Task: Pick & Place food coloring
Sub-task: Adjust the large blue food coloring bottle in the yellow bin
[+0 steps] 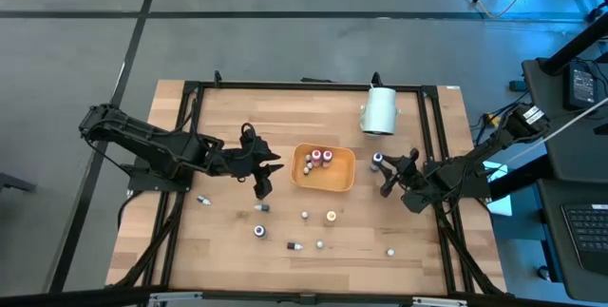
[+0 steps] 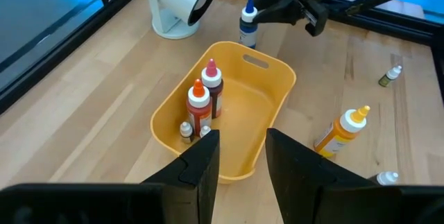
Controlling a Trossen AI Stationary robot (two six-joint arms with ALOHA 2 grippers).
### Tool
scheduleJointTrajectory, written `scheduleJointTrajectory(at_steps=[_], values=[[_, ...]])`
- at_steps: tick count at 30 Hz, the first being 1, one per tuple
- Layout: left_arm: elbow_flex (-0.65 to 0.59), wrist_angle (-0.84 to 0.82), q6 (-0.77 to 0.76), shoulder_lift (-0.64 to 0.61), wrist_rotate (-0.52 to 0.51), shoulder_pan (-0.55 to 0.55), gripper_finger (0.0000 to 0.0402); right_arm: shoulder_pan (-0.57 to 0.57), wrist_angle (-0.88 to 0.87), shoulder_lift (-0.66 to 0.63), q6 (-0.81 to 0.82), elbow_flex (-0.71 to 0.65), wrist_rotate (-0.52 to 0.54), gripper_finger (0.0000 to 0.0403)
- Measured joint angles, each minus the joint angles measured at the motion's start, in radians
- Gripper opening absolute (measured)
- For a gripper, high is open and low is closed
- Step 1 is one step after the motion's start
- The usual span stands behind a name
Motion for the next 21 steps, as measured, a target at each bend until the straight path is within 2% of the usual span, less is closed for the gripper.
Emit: scheduleJointTrajectory(at_steps=[11,21], values=[[0.0,0.0,0.0,0.0,0.0,0.0,0.0114,0.0,-0.002,0.0,-0.007,0.001,-0.033,0.017],[0.0,0.0,0.0,0.0,0.0,0.0,0.0114,0.0,-0.002,0.0,-0.049,0.001,-0.053,0.024]])
